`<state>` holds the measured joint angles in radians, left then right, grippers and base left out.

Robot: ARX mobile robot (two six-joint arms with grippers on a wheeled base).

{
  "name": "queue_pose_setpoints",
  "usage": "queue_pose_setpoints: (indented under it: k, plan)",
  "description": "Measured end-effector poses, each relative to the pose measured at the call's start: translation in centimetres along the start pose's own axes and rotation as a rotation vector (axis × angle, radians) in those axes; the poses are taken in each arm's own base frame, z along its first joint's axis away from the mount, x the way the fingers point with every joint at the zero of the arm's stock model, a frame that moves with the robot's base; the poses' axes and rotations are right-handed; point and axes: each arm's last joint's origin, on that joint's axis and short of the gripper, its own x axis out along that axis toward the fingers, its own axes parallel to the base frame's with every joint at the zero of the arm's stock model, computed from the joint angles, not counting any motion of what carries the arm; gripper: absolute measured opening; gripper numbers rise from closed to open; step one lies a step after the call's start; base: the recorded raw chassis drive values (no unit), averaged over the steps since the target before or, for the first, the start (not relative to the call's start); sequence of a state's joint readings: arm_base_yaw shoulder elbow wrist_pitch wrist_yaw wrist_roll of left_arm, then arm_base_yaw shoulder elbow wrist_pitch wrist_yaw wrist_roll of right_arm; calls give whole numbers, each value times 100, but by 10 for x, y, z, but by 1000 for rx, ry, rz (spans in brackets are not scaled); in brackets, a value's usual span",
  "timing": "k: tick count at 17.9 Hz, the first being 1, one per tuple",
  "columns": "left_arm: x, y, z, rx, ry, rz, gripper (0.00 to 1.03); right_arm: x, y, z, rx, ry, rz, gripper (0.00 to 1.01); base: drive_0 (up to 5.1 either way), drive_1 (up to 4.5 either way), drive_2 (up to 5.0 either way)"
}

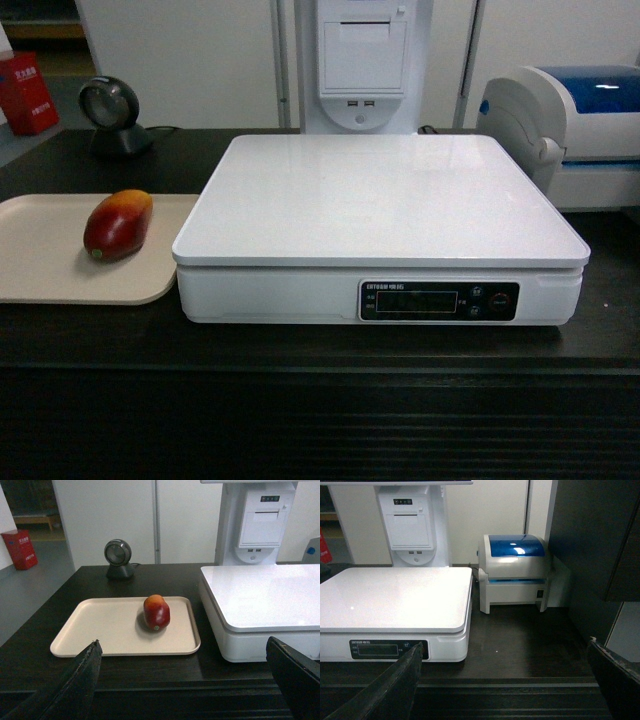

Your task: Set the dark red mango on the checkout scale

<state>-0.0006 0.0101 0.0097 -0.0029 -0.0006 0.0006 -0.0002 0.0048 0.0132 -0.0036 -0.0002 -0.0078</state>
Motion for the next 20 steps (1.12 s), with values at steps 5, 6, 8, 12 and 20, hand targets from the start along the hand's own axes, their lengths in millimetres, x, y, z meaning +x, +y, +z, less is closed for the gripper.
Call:
queue_pose_setpoints:
  k: [5, 6, 8, 12, 20]
  plan:
    - [19, 0, 11, -62, 189, 76, 98, 0, 0, 0, 0, -1, 0, 98, 0, 0, 0]
    - [30, 1, 17, -66, 172, 54, 98, 0, 0, 0, 0, 0, 0, 98, 0, 0, 0]
    - [57, 2, 26, -58, 149, -3, 98, 0, 0, 0, 0, -1, 0, 98, 0, 0, 0]
    - [151, 13, 34, 3, 210, -101, 98, 0, 0, 0, 0, 0, 0, 98, 0, 0, 0]
    - [303, 33, -13, -18, 551, -123, 98, 0, 0, 0, 0, 0, 0, 98, 0, 0, 0]
